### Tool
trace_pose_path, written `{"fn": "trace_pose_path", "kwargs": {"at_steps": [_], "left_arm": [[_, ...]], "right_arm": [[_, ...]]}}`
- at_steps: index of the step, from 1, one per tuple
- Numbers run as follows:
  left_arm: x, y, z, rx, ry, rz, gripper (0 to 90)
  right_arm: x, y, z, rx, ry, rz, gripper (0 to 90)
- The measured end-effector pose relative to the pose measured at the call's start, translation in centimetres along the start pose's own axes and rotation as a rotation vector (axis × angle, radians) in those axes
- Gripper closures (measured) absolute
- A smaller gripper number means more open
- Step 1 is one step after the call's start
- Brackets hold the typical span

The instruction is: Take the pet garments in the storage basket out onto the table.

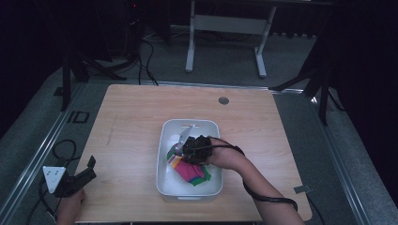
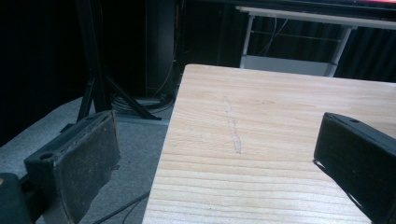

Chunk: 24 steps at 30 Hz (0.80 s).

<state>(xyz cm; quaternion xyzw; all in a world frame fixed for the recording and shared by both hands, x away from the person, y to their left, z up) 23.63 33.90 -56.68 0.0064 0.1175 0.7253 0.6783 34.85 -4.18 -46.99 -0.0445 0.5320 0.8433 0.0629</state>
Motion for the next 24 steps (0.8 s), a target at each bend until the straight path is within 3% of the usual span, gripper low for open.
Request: {"fn": "trace_pose_path", "kwargs": {"at_steps": [4, 11, 24], "left_arm": [[0.0, 0.0, 0.0, 0.000, -0.001, 0.000, 0.9], [0.0, 0.0, 0.0, -0.001, 0.000, 0.001, 0.9], [-0.1, -0.1, 0.0, 0.003, -0.005, 0.001, 0.9]], "right_arm": [[-0.3, 1.9, 0.3, -0.045, -0.001, -0.029, 76.9], [-0.6, 4.1, 0.8, -0.079, 0.005, -0.056, 76.9], [-1.6, 10.1, 2.3, -0.182, 0.009, -0.124, 76.9]]}}
Point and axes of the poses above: each handheld gripper's, and its own axes: y roughly backward along the jaws, z roughly out of its top, x roughly to its left, the point moved 2 cm from there along -y, roughly forward along the jaws, and after that the axes turned 4 degrees about y, right-handed, at the moved point
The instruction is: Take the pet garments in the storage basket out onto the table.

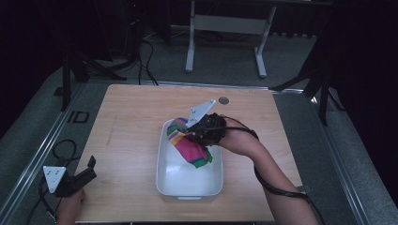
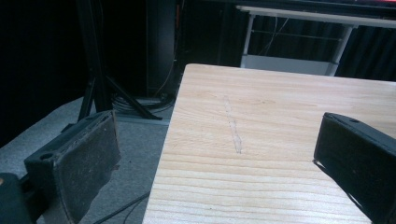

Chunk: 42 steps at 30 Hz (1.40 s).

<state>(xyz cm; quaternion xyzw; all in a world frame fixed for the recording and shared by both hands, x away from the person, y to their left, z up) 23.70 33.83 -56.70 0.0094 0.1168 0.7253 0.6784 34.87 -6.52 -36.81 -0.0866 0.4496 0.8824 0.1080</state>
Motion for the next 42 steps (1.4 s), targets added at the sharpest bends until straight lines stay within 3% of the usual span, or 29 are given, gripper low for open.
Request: {"fn": "trace_pose_path", "kwargs": {"at_steps": [8, 15, 31, 42], "left_arm": [[0.0, 0.0, 0.0, -0.003, 0.002, 0.003, 0.9], [0.0, 0.0, 0.0, -0.003, 0.001, 0.003, 0.9], [-0.1, 0.0, 0.0, 0.002, -0.009, 0.009, 0.9], [-0.1, 0.0, 0.0, 0.004, -0.011, 0.007, 0.9]], "right_arm": [[-1.2, 3.2, -0.4, -0.040, -0.018, -0.058, 76.8], [-2.1, 4.9, -1.8, -0.036, -0.050, -0.094, 76.8], [-4.0, 8.0, -10.0, 0.011, -0.198, -0.186, 76.7], [-4.1, 9.0, -14.6, 0.028, -0.288, -0.212, 76.6]]}}
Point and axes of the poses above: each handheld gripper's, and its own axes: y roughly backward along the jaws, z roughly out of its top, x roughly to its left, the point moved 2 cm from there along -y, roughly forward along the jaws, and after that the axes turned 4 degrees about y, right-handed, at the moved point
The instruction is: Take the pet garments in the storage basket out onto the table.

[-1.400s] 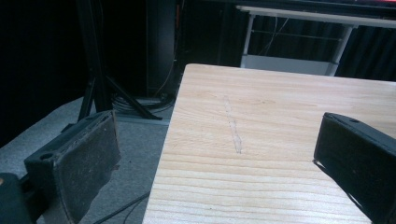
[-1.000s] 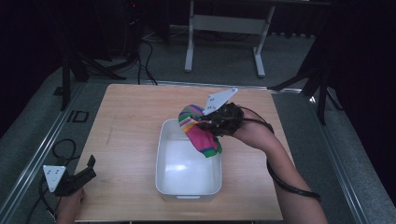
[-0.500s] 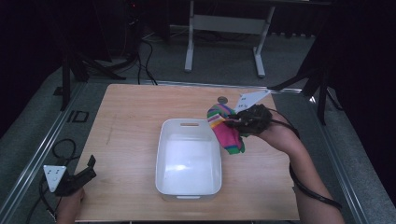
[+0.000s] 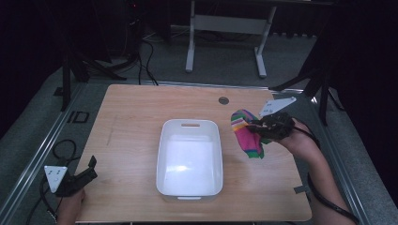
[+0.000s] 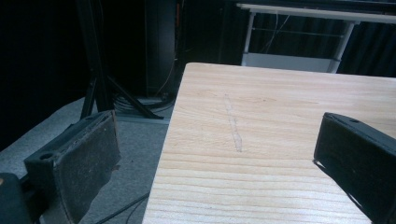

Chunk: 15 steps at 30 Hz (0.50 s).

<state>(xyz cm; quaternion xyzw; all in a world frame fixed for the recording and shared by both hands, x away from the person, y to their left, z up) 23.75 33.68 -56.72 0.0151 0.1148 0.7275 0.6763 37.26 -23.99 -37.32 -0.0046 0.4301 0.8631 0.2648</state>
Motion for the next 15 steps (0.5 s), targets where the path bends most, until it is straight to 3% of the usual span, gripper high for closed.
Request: {"fn": "trace_pose_path", "kwargs": {"at_steps": [8, 15], "left_arm": [[0.0, 0.0, 0.0, -0.002, -0.003, -0.001, 0.9], [0.0, 0.1, 0.0, -0.005, -0.003, -0.002, 0.9]], "right_arm": [[0.0, -1.1, -2.0, 0.002, -0.041, 0.004, 76.5], [0.5, -3.8, -4.1, -0.006, -0.086, 0.047, 76.4]]}}
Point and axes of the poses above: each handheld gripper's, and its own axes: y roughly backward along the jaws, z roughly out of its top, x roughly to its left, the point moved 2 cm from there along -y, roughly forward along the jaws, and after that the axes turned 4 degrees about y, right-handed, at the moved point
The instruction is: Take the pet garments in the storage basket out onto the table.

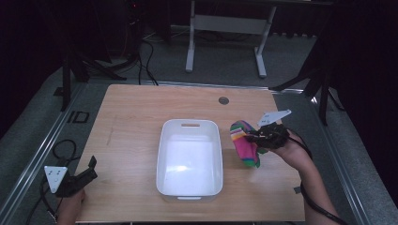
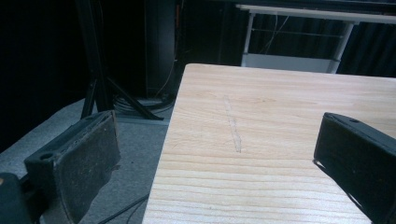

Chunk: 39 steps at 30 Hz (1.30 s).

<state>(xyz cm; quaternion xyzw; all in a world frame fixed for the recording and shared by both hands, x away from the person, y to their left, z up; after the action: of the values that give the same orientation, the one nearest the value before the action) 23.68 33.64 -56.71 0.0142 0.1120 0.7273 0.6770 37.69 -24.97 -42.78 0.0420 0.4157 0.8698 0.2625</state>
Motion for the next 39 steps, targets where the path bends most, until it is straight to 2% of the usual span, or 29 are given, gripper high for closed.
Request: {"fn": "trace_pose_path", "kwargs": {"at_steps": [2, 11, 22, 25, 27, 28, 31, 34, 39], "left_arm": [[0.0, 0.0, 0.0, 0.000, 0.001, 0.000, 0.9], [0.0, 0.0, 0.0, 0.000, 0.001, -0.001, 0.9], [0.0, 0.0, 0.0, 0.001, -0.001, 0.000, 0.9], [0.0, 0.0, 0.0, 0.001, 0.000, 0.000, 0.9], [0.0, 0.0, 0.0, 0.001, 0.000, 0.001, 0.9], [0.0, 0.0, 0.0, 0.001, 0.000, 0.001, 0.9], [0.0, 0.0, 0.0, 0.001, 0.000, 0.001, 0.9], [0.0, 0.0, 0.0, 0.001, 0.001, 0.001, 0.9], [0.0, 0.0, 0.0, 0.001, 0.002, 0.001, 0.9]], "right_arm": [[0.0, -1.0, -0.7, 0.000, -0.013, 0.016, 76.4], [0.5, -5.3, -3.7, 0.060, -0.046, 0.039, 76.3], [0.7, -7.7, -6.6, 0.109, -0.094, 0.045, 75.4], [1.1, -8.4, -7.2, 0.101, -0.107, 0.053, 73.9], [1.2, -8.5, -7.3, 0.097, -0.110, 0.055, 72.5], [1.3, -8.5, -7.2, 0.096, -0.108, 0.054, 67.5], [1.3, -8.1, -6.8, 0.093, -0.093, 0.048, 62.7], [1.3, -6.6, -5.7, 0.046, -0.063, 0.026, 50.4], [0.9, -4.3, -4.6, -0.028, -0.079, 0.000, 40.9]]}}
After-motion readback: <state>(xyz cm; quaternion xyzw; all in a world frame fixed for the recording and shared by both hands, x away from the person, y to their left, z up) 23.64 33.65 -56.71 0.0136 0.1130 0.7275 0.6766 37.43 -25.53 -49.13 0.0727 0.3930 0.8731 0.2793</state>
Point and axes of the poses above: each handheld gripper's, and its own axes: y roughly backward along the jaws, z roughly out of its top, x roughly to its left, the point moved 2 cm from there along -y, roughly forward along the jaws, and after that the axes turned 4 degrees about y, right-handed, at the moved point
